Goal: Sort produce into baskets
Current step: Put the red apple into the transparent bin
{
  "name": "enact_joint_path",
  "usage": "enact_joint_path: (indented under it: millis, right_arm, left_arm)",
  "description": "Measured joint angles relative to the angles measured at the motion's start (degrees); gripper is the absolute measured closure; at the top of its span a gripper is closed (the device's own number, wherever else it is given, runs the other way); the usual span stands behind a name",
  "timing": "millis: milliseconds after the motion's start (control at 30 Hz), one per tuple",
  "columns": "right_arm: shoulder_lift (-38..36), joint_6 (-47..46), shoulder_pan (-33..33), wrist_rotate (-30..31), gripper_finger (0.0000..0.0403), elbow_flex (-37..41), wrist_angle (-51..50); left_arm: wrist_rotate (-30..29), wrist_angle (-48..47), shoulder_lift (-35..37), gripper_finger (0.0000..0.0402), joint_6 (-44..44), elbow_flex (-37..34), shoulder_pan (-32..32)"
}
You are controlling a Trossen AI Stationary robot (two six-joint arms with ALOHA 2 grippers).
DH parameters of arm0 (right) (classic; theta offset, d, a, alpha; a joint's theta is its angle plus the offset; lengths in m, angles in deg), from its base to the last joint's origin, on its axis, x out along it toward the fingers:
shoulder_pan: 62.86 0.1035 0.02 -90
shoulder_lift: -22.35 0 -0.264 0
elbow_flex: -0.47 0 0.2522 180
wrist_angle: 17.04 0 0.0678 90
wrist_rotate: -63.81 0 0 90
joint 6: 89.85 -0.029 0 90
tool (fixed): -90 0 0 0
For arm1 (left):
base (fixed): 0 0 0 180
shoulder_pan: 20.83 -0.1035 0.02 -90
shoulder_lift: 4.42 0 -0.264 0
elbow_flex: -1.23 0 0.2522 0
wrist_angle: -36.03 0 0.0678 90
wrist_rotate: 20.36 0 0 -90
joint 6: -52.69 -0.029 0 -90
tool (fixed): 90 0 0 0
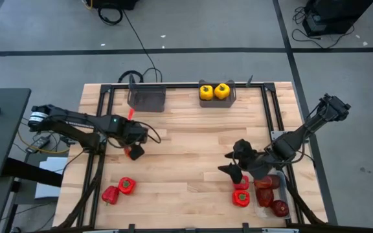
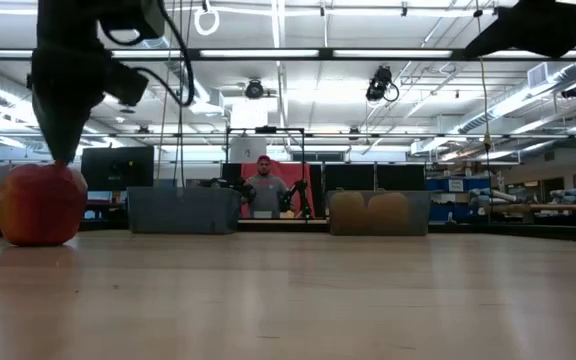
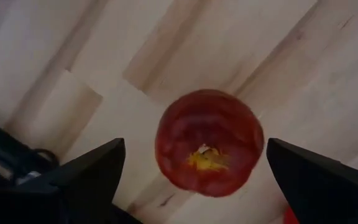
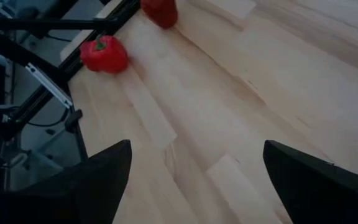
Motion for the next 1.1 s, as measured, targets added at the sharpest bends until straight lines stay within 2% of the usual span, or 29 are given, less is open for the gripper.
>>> enact_joint_path:
  millis: [200, 333, 533, 633, 733, 900, 1000, 1100]
  right_arm:
    - [0.0, 1.12, -2.01, -2.94, 0.0025, 0.0, 0.36]
    - [0.0, 1.9, -3.07, -4.02, 0.0025, 0.0, 1.91]
    - [0.0, 1.71, -3.47, -4.1, 0.0028, 0.0, 4.58]
    - [0.0, 2.18, -3.7, -3.94, 0.0028, 0.0, 6.59]
    - [0.0, 5.46, -4.41, -4.28, 0.0028, 0.0, 11.73]
    - [0.0, 16.14, -6.35, -4.08, 0.0028, -0.02, 21.61]
    - [0.0, 16.92, -8.06, -2.73, 0.0026, -0.02, 24.35]
    - [0.0, 15.18, -9.98, -3.47, 0.0019, -0.02, 27.1]
  left_arm:
    - [5.33, 9.16, -0.04, 0.0002, 0.69, -6.42, 0.07]
    - [5.99, 11.29, -0.04, 0.0009, 1.98, -9.63, 0.11]
    - [6.46, 14.23, 0.02, 0.0055, 1.56, -10.19, 0.09]
    - [7.17, 20.0, -0.07, 0.0056, 1.21, -9.95, 0.11]
    - [7.9, 30.62, -0.13, 0.0056, -1.67, -7.97, 0.41]
    - [7.89, 58.54, -0.11, 0.0044, -13.62, -6.31, 2.19]
    - [7.63, 73.66, -0.09, 0.0041, -22.55, -6.19, 3.84]
    - [6.14, 82.25, -0.09, 0.0039, -32.52, -6.19, 5.43]
